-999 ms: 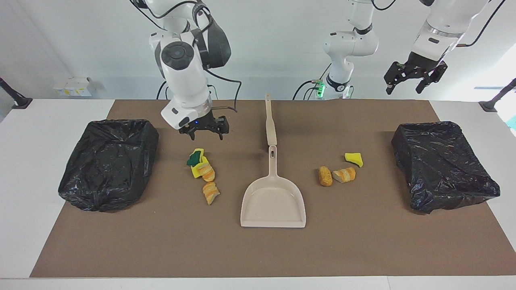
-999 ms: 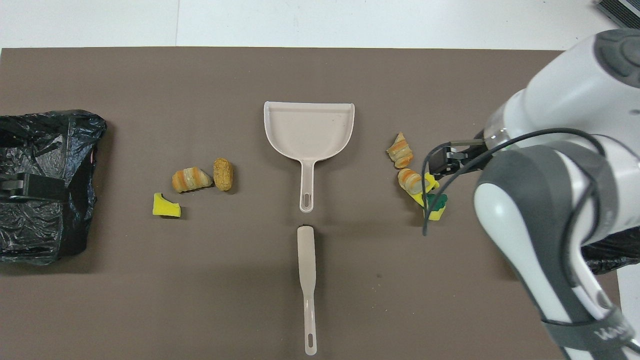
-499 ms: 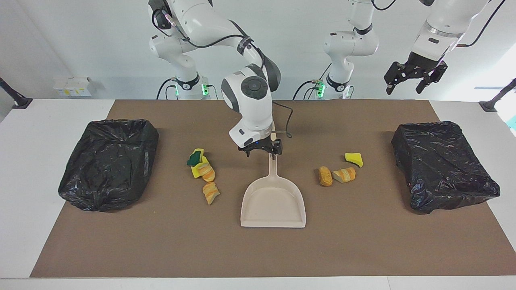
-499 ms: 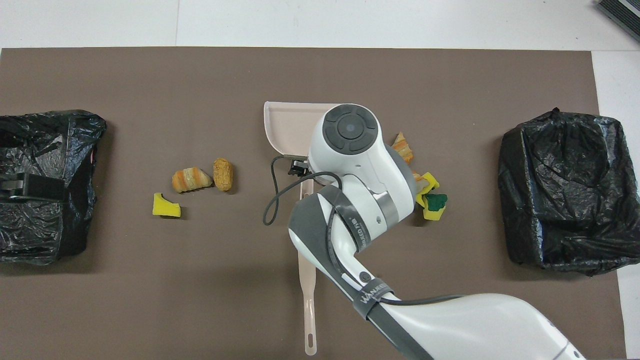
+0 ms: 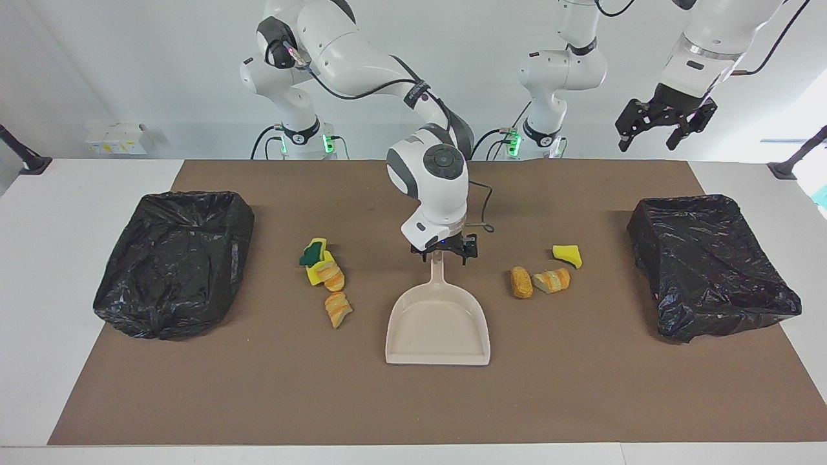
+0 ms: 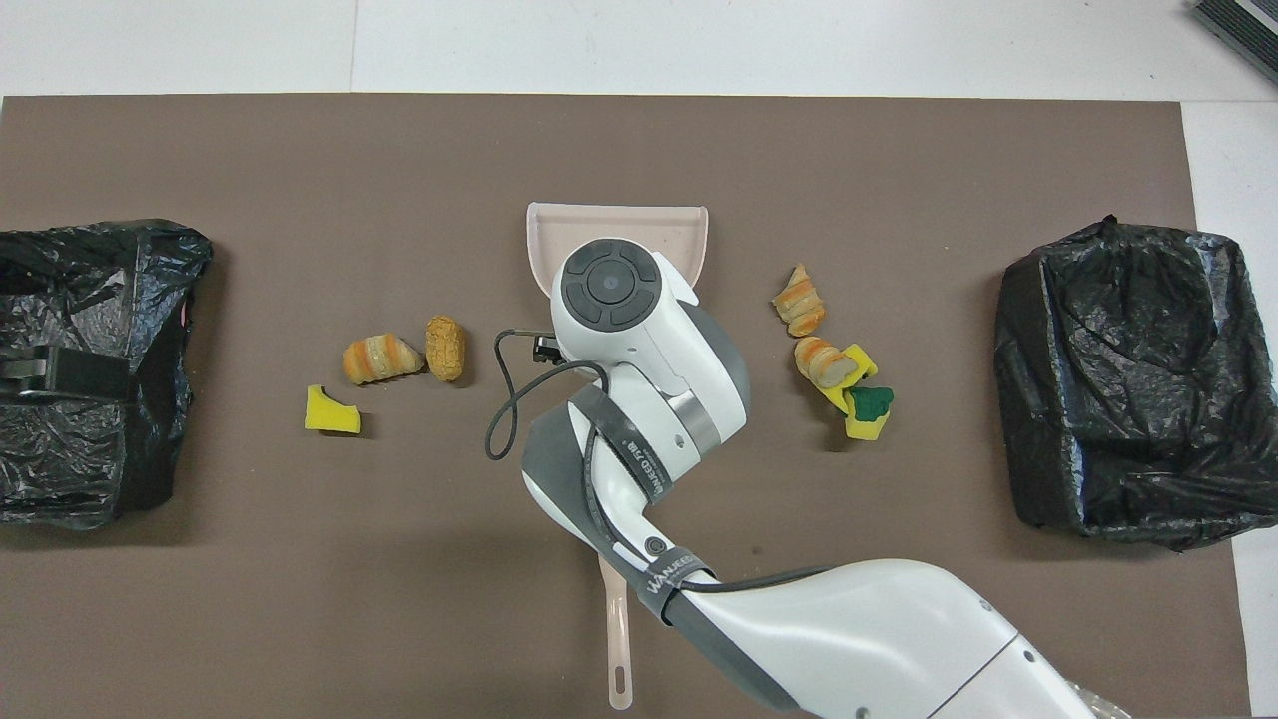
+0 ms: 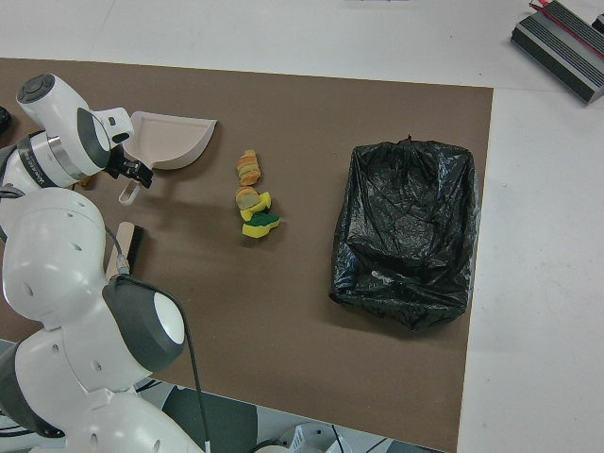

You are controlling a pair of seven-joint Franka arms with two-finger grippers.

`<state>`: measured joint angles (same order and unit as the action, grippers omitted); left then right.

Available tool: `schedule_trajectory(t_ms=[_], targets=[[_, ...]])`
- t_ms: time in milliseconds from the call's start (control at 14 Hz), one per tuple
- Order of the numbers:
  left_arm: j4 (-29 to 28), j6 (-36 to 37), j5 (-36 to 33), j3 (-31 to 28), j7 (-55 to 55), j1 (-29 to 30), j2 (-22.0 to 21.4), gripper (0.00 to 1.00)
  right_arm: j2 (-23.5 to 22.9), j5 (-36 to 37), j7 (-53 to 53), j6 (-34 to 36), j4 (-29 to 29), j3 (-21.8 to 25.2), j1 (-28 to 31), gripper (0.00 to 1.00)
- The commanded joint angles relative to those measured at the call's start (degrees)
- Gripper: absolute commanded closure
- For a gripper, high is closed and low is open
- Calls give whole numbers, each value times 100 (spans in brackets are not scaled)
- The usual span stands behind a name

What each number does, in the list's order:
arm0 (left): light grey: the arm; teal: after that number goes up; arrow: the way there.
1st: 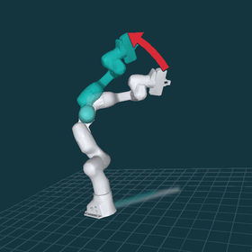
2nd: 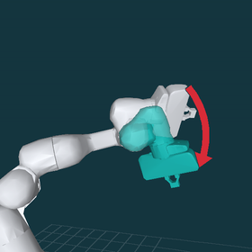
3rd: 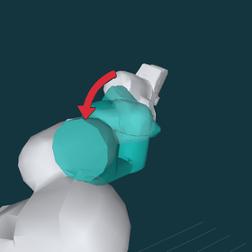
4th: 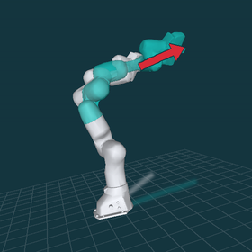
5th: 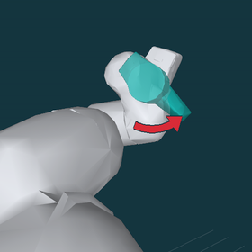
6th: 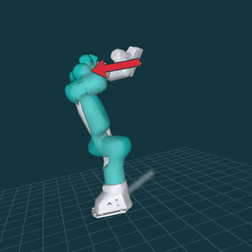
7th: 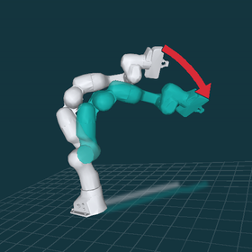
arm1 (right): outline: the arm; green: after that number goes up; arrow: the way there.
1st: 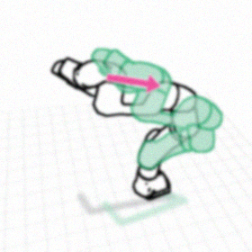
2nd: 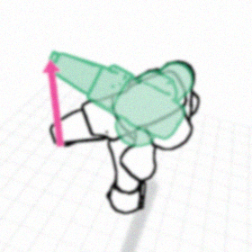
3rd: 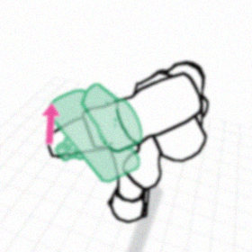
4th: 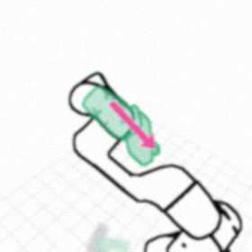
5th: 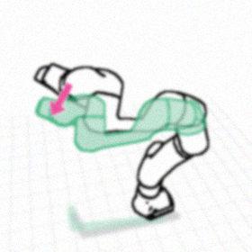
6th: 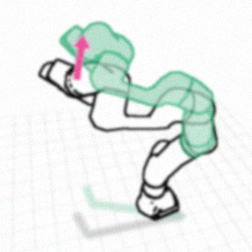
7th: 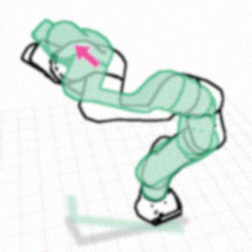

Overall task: Sweep and dump trash in bin
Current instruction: 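Reach the right gripper to the beige dustpan handle and grasp it, then lift the dustpan with the right gripper while the left gripper reaches the brush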

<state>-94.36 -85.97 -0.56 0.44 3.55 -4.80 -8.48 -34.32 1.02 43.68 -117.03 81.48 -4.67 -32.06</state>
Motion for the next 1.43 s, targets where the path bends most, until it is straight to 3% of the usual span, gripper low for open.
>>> schedule_trajectory(t_ms=[0, 71, 357, 642, 927, 1141, 1355], targets=[[23, 54, -59, 18, -65, 49, -31, 0, -13, 170, 123, 250, -123, 1, -20, 37], [23, 54, -59, 27, -65, 49, -31, 0, -13, 188, 123, 269, -132, 9, -20, 54], [23, 54, -59, 18, -65, 49, -31, 0, 4, 232, 18, 181, -35, 1, 7, 100], [23, 54, -59, 27, -56, 40, -31, 0, 294, -48, -350, 269, -44, 1, 375, 100], [23, 63, -59, 18, -65, 49, -31, 0, 821, -777, -1922, 295, 210, 1, 884, 100], [-20, 255, -50, 96, -4, -74, -92, 0, 1067, -858, -2923, 461, 377, 9, 1096, 100], [-861, -111, 134, 106, 190, -539, -452, 0, 1191, -753, -4662, 865, 422, 27, 1184, 100]])
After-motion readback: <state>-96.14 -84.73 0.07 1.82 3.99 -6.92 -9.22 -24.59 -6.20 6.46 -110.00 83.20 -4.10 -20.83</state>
